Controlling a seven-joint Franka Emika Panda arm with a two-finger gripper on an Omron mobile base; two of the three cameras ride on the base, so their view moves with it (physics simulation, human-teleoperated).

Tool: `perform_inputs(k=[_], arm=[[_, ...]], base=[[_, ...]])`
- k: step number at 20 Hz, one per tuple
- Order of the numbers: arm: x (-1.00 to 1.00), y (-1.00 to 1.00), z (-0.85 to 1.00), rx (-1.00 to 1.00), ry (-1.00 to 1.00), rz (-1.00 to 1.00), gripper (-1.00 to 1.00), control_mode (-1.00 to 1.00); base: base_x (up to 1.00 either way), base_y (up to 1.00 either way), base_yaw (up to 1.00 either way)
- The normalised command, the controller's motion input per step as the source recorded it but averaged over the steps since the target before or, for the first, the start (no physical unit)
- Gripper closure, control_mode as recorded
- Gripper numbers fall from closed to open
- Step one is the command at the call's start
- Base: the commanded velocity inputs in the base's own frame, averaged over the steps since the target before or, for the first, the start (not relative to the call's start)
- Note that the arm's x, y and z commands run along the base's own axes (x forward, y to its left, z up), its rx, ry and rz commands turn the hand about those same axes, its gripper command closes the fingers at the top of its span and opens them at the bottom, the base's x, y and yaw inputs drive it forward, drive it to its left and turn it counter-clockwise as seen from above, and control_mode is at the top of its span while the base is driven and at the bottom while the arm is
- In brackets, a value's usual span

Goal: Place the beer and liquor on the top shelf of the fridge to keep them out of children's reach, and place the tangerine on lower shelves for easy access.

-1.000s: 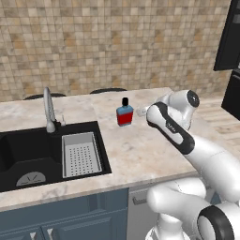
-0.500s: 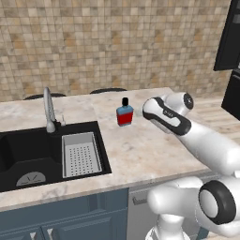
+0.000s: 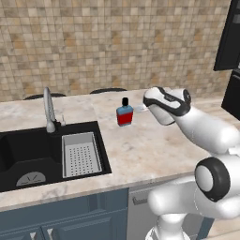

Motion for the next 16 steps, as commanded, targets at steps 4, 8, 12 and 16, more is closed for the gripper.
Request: perform_inputs(k=[4,8,12,16], arm=[[0.13,0.0,-0.07,0.0,-0.11,0.11,-1.0,-1.0],[0.09,0.0,-0.16,0.01,-0.17,0.11,-1.0,-1.0],[0.11,0.0,-0.13,0.02,-0.17,0.11,-1.0,-1.0],[0.1,0.0,-0.14,0.01,-0.15,0.12,-1.0,-1.0]], base=[[0.0,0.0,0.0],[0.0,0.0,0.0],[0.0,0.0,0.0],[0.0,0.0,0.0]])
